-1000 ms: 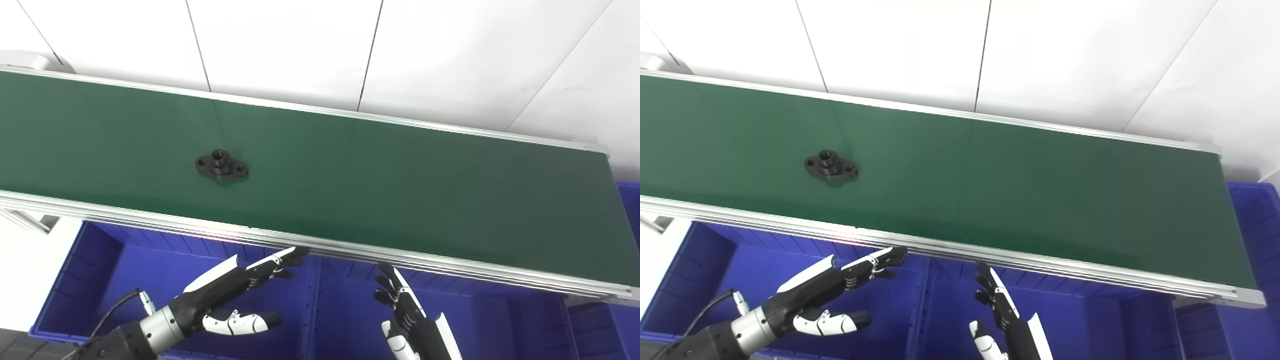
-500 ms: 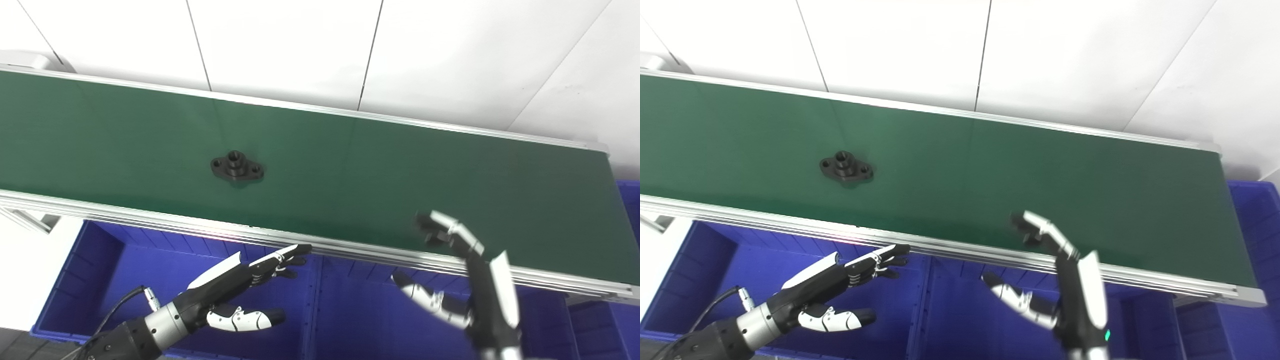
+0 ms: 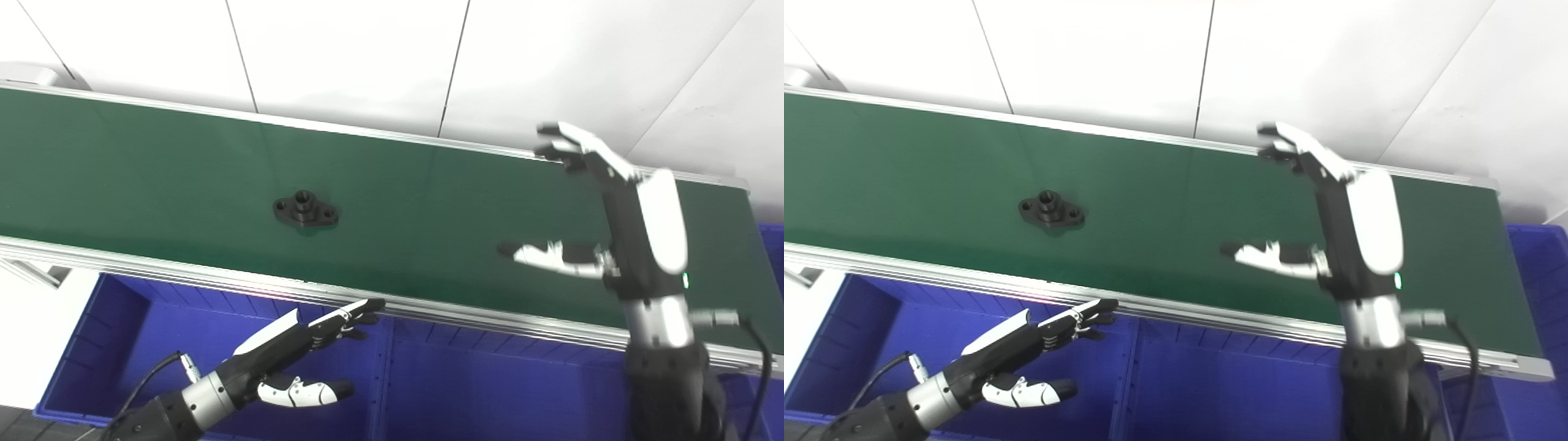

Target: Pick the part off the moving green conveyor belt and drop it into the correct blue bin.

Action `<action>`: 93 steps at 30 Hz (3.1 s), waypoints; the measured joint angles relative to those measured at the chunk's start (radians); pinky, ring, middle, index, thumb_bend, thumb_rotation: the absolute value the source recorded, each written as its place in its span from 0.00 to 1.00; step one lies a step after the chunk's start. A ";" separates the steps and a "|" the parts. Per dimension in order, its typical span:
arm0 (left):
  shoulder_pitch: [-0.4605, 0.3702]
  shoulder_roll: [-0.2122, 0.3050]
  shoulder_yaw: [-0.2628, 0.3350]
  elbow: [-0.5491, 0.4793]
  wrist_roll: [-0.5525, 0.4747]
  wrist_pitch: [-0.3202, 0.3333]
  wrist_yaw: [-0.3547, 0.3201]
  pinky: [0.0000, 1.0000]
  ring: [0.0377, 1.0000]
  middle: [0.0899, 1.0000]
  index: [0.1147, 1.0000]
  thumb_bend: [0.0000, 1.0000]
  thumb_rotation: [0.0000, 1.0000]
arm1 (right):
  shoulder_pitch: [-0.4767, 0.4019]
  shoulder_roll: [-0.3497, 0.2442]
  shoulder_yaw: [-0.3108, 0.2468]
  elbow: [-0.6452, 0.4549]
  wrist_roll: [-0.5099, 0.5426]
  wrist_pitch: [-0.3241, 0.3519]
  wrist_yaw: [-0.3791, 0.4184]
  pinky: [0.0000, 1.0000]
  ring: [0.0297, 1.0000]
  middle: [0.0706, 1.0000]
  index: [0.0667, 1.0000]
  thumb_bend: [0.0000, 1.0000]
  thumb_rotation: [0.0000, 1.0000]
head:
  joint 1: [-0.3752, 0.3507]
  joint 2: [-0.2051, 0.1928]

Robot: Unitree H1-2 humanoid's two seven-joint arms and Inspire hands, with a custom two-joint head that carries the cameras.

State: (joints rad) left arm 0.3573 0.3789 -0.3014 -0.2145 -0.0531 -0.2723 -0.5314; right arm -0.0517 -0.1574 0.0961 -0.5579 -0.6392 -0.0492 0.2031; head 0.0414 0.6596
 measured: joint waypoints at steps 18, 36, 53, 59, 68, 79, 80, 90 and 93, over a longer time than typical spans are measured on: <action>-0.007 -0.009 -0.013 0.025 0.004 -0.025 0.009 0.90 0.97 1.00 0.96 0.50 0.53 | -0.167 0.027 0.158 0.301 -0.237 0.008 -0.023 0.88 0.84 0.75 0.88 0.91 0.22 | -0.006 0.009; -0.003 -0.009 -0.013 0.010 0.005 -0.023 0.018 0.90 0.96 1.00 0.97 0.50 0.53 | -0.244 0.103 0.275 0.587 -0.248 0.008 -0.080 0.76 0.80 0.78 0.91 0.91 0.16 | 0.000 0.021; 0.000 -0.010 -0.013 0.007 0.019 -0.022 0.044 0.89 0.95 0.99 0.97 0.49 0.56 | -0.320 0.152 0.348 0.829 -0.249 0.008 -0.173 0.74 0.79 0.77 0.93 0.91 0.18 | -0.005 0.031; 0.003 -0.009 -0.013 -0.005 0.019 -0.019 0.047 0.88 0.95 1.00 0.97 0.49 0.56 | -0.332 0.154 0.353 0.908 -0.241 0.008 -0.212 0.74 0.79 0.75 0.92 0.92 0.14 | -0.006 0.038; 0.007 -0.009 -0.013 -0.007 0.018 -0.019 0.047 0.89 0.96 1.00 0.97 0.50 0.57 | -0.339 0.142 0.361 0.997 -0.226 0.007 -0.264 0.73 0.76 0.74 0.90 0.92 0.01 | -0.011 0.048; 0.011 -0.008 -0.011 -0.009 0.017 -0.019 0.047 0.89 0.96 1.00 0.97 0.50 0.58 | -0.346 0.099 0.381 0.999 -0.237 0.009 -0.299 0.62 0.65 0.60 0.84 0.89 0.00 | -0.024 0.060; 0.011 -0.008 -0.011 -0.009 0.016 -0.019 0.047 0.89 0.96 1.00 0.97 0.50 0.57 | -0.346 0.098 0.378 0.999 -0.235 0.009 -0.301 0.59 0.62 0.50 0.83 0.67 0.00 | -0.025 0.063; 0.009 -0.005 -0.006 -0.014 -0.010 -0.016 0.046 0.93 0.98 1.00 0.98 0.49 0.57 | -0.316 0.076 0.369 0.932 -0.227 0.042 -0.273 0.63 0.58 0.44 0.81 0.57 0.00 | -0.037 0.072; 0.006 -0.005 -0.006 -0.014 -0.015 -0.016 0.045 0.93 0.98 1.00 0.98 0.49 0.58 | -0.316 0.064 0.365 0.902 -0.227 0.048 -0.270 0.64 0.58 0.44 0.81 0.57 0.00 | -0.035 0.074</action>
State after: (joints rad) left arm 0.3636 0.3734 -0.3073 -0.2289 -0.0684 -0.2882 -0.4865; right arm -0.3682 -0.0934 0.4607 0.3444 -0.8659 -0.0010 -0.0665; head 0.0061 0.7332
